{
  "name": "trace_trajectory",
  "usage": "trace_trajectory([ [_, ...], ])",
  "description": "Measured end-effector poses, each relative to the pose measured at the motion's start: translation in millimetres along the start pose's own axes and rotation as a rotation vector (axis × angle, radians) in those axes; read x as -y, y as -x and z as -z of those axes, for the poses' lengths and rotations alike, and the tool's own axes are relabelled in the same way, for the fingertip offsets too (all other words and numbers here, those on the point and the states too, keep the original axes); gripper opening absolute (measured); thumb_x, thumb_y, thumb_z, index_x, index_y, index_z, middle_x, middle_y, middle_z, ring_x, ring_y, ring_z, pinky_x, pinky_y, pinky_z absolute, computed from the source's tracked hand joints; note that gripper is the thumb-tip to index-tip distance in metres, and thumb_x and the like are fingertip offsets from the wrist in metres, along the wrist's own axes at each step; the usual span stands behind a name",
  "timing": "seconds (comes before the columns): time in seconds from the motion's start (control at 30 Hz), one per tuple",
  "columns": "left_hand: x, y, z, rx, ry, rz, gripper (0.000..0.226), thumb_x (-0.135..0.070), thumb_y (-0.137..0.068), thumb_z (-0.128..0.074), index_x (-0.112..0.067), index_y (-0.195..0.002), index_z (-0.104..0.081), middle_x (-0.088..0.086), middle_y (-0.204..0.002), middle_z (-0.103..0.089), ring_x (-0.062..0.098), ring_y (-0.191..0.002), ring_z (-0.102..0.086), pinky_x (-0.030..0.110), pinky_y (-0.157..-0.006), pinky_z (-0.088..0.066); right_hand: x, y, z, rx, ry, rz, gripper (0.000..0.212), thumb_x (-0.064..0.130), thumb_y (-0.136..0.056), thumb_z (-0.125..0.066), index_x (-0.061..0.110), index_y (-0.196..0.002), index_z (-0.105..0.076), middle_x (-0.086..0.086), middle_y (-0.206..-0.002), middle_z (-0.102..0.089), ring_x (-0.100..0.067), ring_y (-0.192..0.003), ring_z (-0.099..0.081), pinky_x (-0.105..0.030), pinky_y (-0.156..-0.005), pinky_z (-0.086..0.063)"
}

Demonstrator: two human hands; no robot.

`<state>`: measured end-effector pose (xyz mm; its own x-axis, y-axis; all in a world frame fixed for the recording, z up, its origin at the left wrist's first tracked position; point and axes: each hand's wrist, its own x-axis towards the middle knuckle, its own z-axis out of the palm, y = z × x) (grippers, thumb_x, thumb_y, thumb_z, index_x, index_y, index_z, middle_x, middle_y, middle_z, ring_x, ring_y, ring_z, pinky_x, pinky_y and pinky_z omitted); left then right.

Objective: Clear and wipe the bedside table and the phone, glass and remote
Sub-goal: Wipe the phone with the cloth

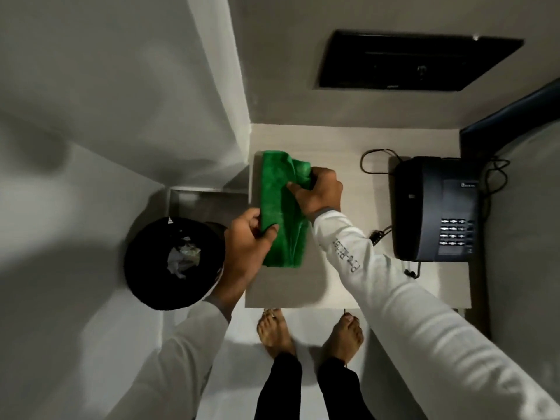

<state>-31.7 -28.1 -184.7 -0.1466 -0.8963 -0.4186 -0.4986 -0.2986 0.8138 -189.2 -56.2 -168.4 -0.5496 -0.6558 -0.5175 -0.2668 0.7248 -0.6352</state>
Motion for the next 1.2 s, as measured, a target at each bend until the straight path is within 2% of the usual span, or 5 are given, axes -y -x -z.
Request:
trace_trajectory([
  [0.27,-104.1,32.7,-114.2,0.203,0.266,-0.176,0.029,0.006,-0.08,-0.071,-0.021,-0.087,-0.064,-0.003,-0.079,-0.07,0.002,-0.069,-0.065,0.01,-0.065,-0.052,-27.0,18.3,165.8,-0.402,0.218,0.182,0.027,0.033,-0.088,-0.072,0.013,-0.106,-0.067,-0.014,-0.106,-0.071,-0.038,-0.102,-0.067,-0.046,-0.082,-0.057],
  [0.43,-137.3,48.8,-182.0,0.282,0.248,-0.121,0.02,-0.002,-0.082,-0.073,-0.007,-0.099,-0.063,0.013,-0.086,-0.074,0.027,-0.074,-0.07,0.041,-0.071,-0.06,-57.3,-2.0,223.1,-0.418,0.252,0.126,0.04,0.032,-0.088,-0.073,0.021,-0.125,-0.06,-0.01,-0.121,-0.067,-0.039,-0.115,-0.062,-0.048,-0.089,-0.052],
  [0.73,-80.3,-25.3,-156.8,0.079,-1.061,-0.664,0.072,-0.059,-0.097,-0.034,-0.022,-0.157,-0.02,0.022,-0.162,-0.022,0.038,-0.149,-0.022,0.061,-0.118,-0.023,-108.8,-16.8,187.4,-0.279,0.652,0.541,0.068,0.047,-0.101,-0.04,0.014,-0.159,-0.025,-0.022,-0.167,-0.014,-0.038,-0.155,-0.016,-0.052,-0.125,-0.019],
  [0.93,-42.3,-40.4,-179.7,0.151,-1.166,-0.684,0.075,-0.069,-0.09,-0.019,-0.037,-0.157,-0.002,0.021,-0.165,-0.006,0.042,-0.152,-0.005,0.078,-0.108,-0.014,-134.7,-29.0,163.0,-0.287,0.677,0.545,0.064,0.035,-0.101,-0.041,0.016,-0.159,-0.024,-0.019,-0.168,-0.014,-0.036,-0.157,-0.011,-0.055,-0.124,-0.02],
  [1.2,-44.0,-41.3,-196.4,0.108,-1.205,-0.716,0.079,-0.066,-0.084,-0.047,-0.043,-0.152,-0.013,0.029,-0.163,-0.008,0.048,-0.15,-0.005,0.085,-0.101,-0.013,-145.9,-32.3,156.2,-0.372,0.616,0.583,0.06,0.031,-0.102,-0.043,0.016,-0.158,-0.029,-0.019,-0.167,-0.02,-0.034,-0.156,-0.017,-0.052,-0.124,-0.022],
])
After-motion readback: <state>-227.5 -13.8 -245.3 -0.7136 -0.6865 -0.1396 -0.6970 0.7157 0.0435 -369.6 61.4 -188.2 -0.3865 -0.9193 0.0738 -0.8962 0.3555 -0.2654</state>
